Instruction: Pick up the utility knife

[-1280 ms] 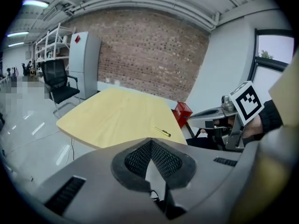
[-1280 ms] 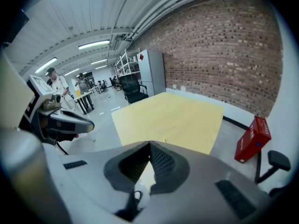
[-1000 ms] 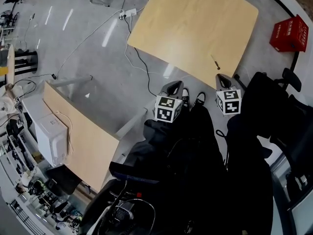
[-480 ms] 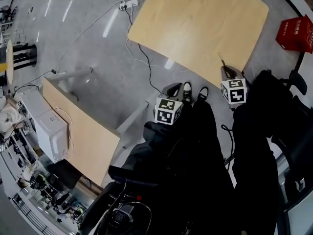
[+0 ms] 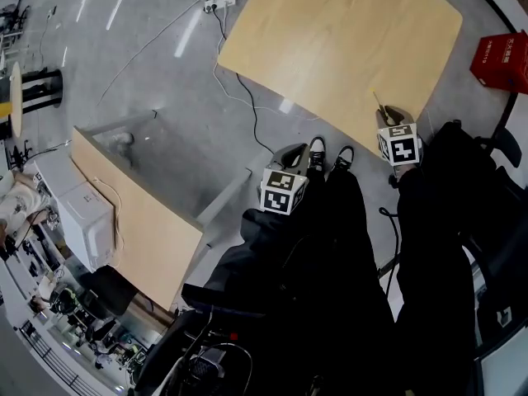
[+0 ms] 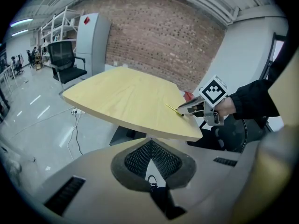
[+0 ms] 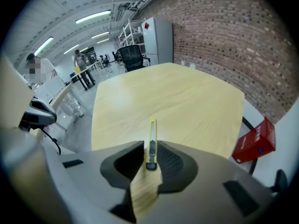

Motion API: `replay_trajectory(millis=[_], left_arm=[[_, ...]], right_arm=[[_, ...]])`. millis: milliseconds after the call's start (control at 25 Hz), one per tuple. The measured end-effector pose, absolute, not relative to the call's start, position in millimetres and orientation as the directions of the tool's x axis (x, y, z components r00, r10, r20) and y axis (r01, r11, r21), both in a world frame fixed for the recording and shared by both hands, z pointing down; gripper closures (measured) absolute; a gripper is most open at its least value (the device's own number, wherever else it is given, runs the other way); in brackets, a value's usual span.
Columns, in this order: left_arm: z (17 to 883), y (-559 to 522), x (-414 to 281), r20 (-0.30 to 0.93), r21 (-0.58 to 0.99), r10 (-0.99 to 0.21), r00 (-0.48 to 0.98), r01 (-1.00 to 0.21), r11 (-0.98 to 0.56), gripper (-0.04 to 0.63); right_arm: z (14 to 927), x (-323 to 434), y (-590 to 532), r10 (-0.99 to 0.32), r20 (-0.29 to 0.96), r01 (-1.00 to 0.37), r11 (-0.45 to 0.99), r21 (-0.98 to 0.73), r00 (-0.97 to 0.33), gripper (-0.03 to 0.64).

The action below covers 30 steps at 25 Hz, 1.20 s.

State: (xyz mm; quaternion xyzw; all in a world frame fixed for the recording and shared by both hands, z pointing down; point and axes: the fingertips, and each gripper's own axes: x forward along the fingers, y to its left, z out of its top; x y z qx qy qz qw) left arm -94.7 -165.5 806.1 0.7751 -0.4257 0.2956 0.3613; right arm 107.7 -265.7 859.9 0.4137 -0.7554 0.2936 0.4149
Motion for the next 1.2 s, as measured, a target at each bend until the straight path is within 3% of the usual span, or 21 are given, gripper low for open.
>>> replay_trajectory(millis=[600,1200], left_arm=[[809,-160,-102,0.773,0.305,-0.448,0.449,-0.883,-0.358,0.598],[729,-193,-74,0.651,0.274,-0.562,0.510,-0.849,-0.452,0.598]], right_arm=[[865,109,-263,-0.373,0.883,-0.868,0.492,-0.073,-0.286,0.548],[711,100,-267,-0.661,0.665,-0.917,0.389,-0.094,-0.348,0.548]])
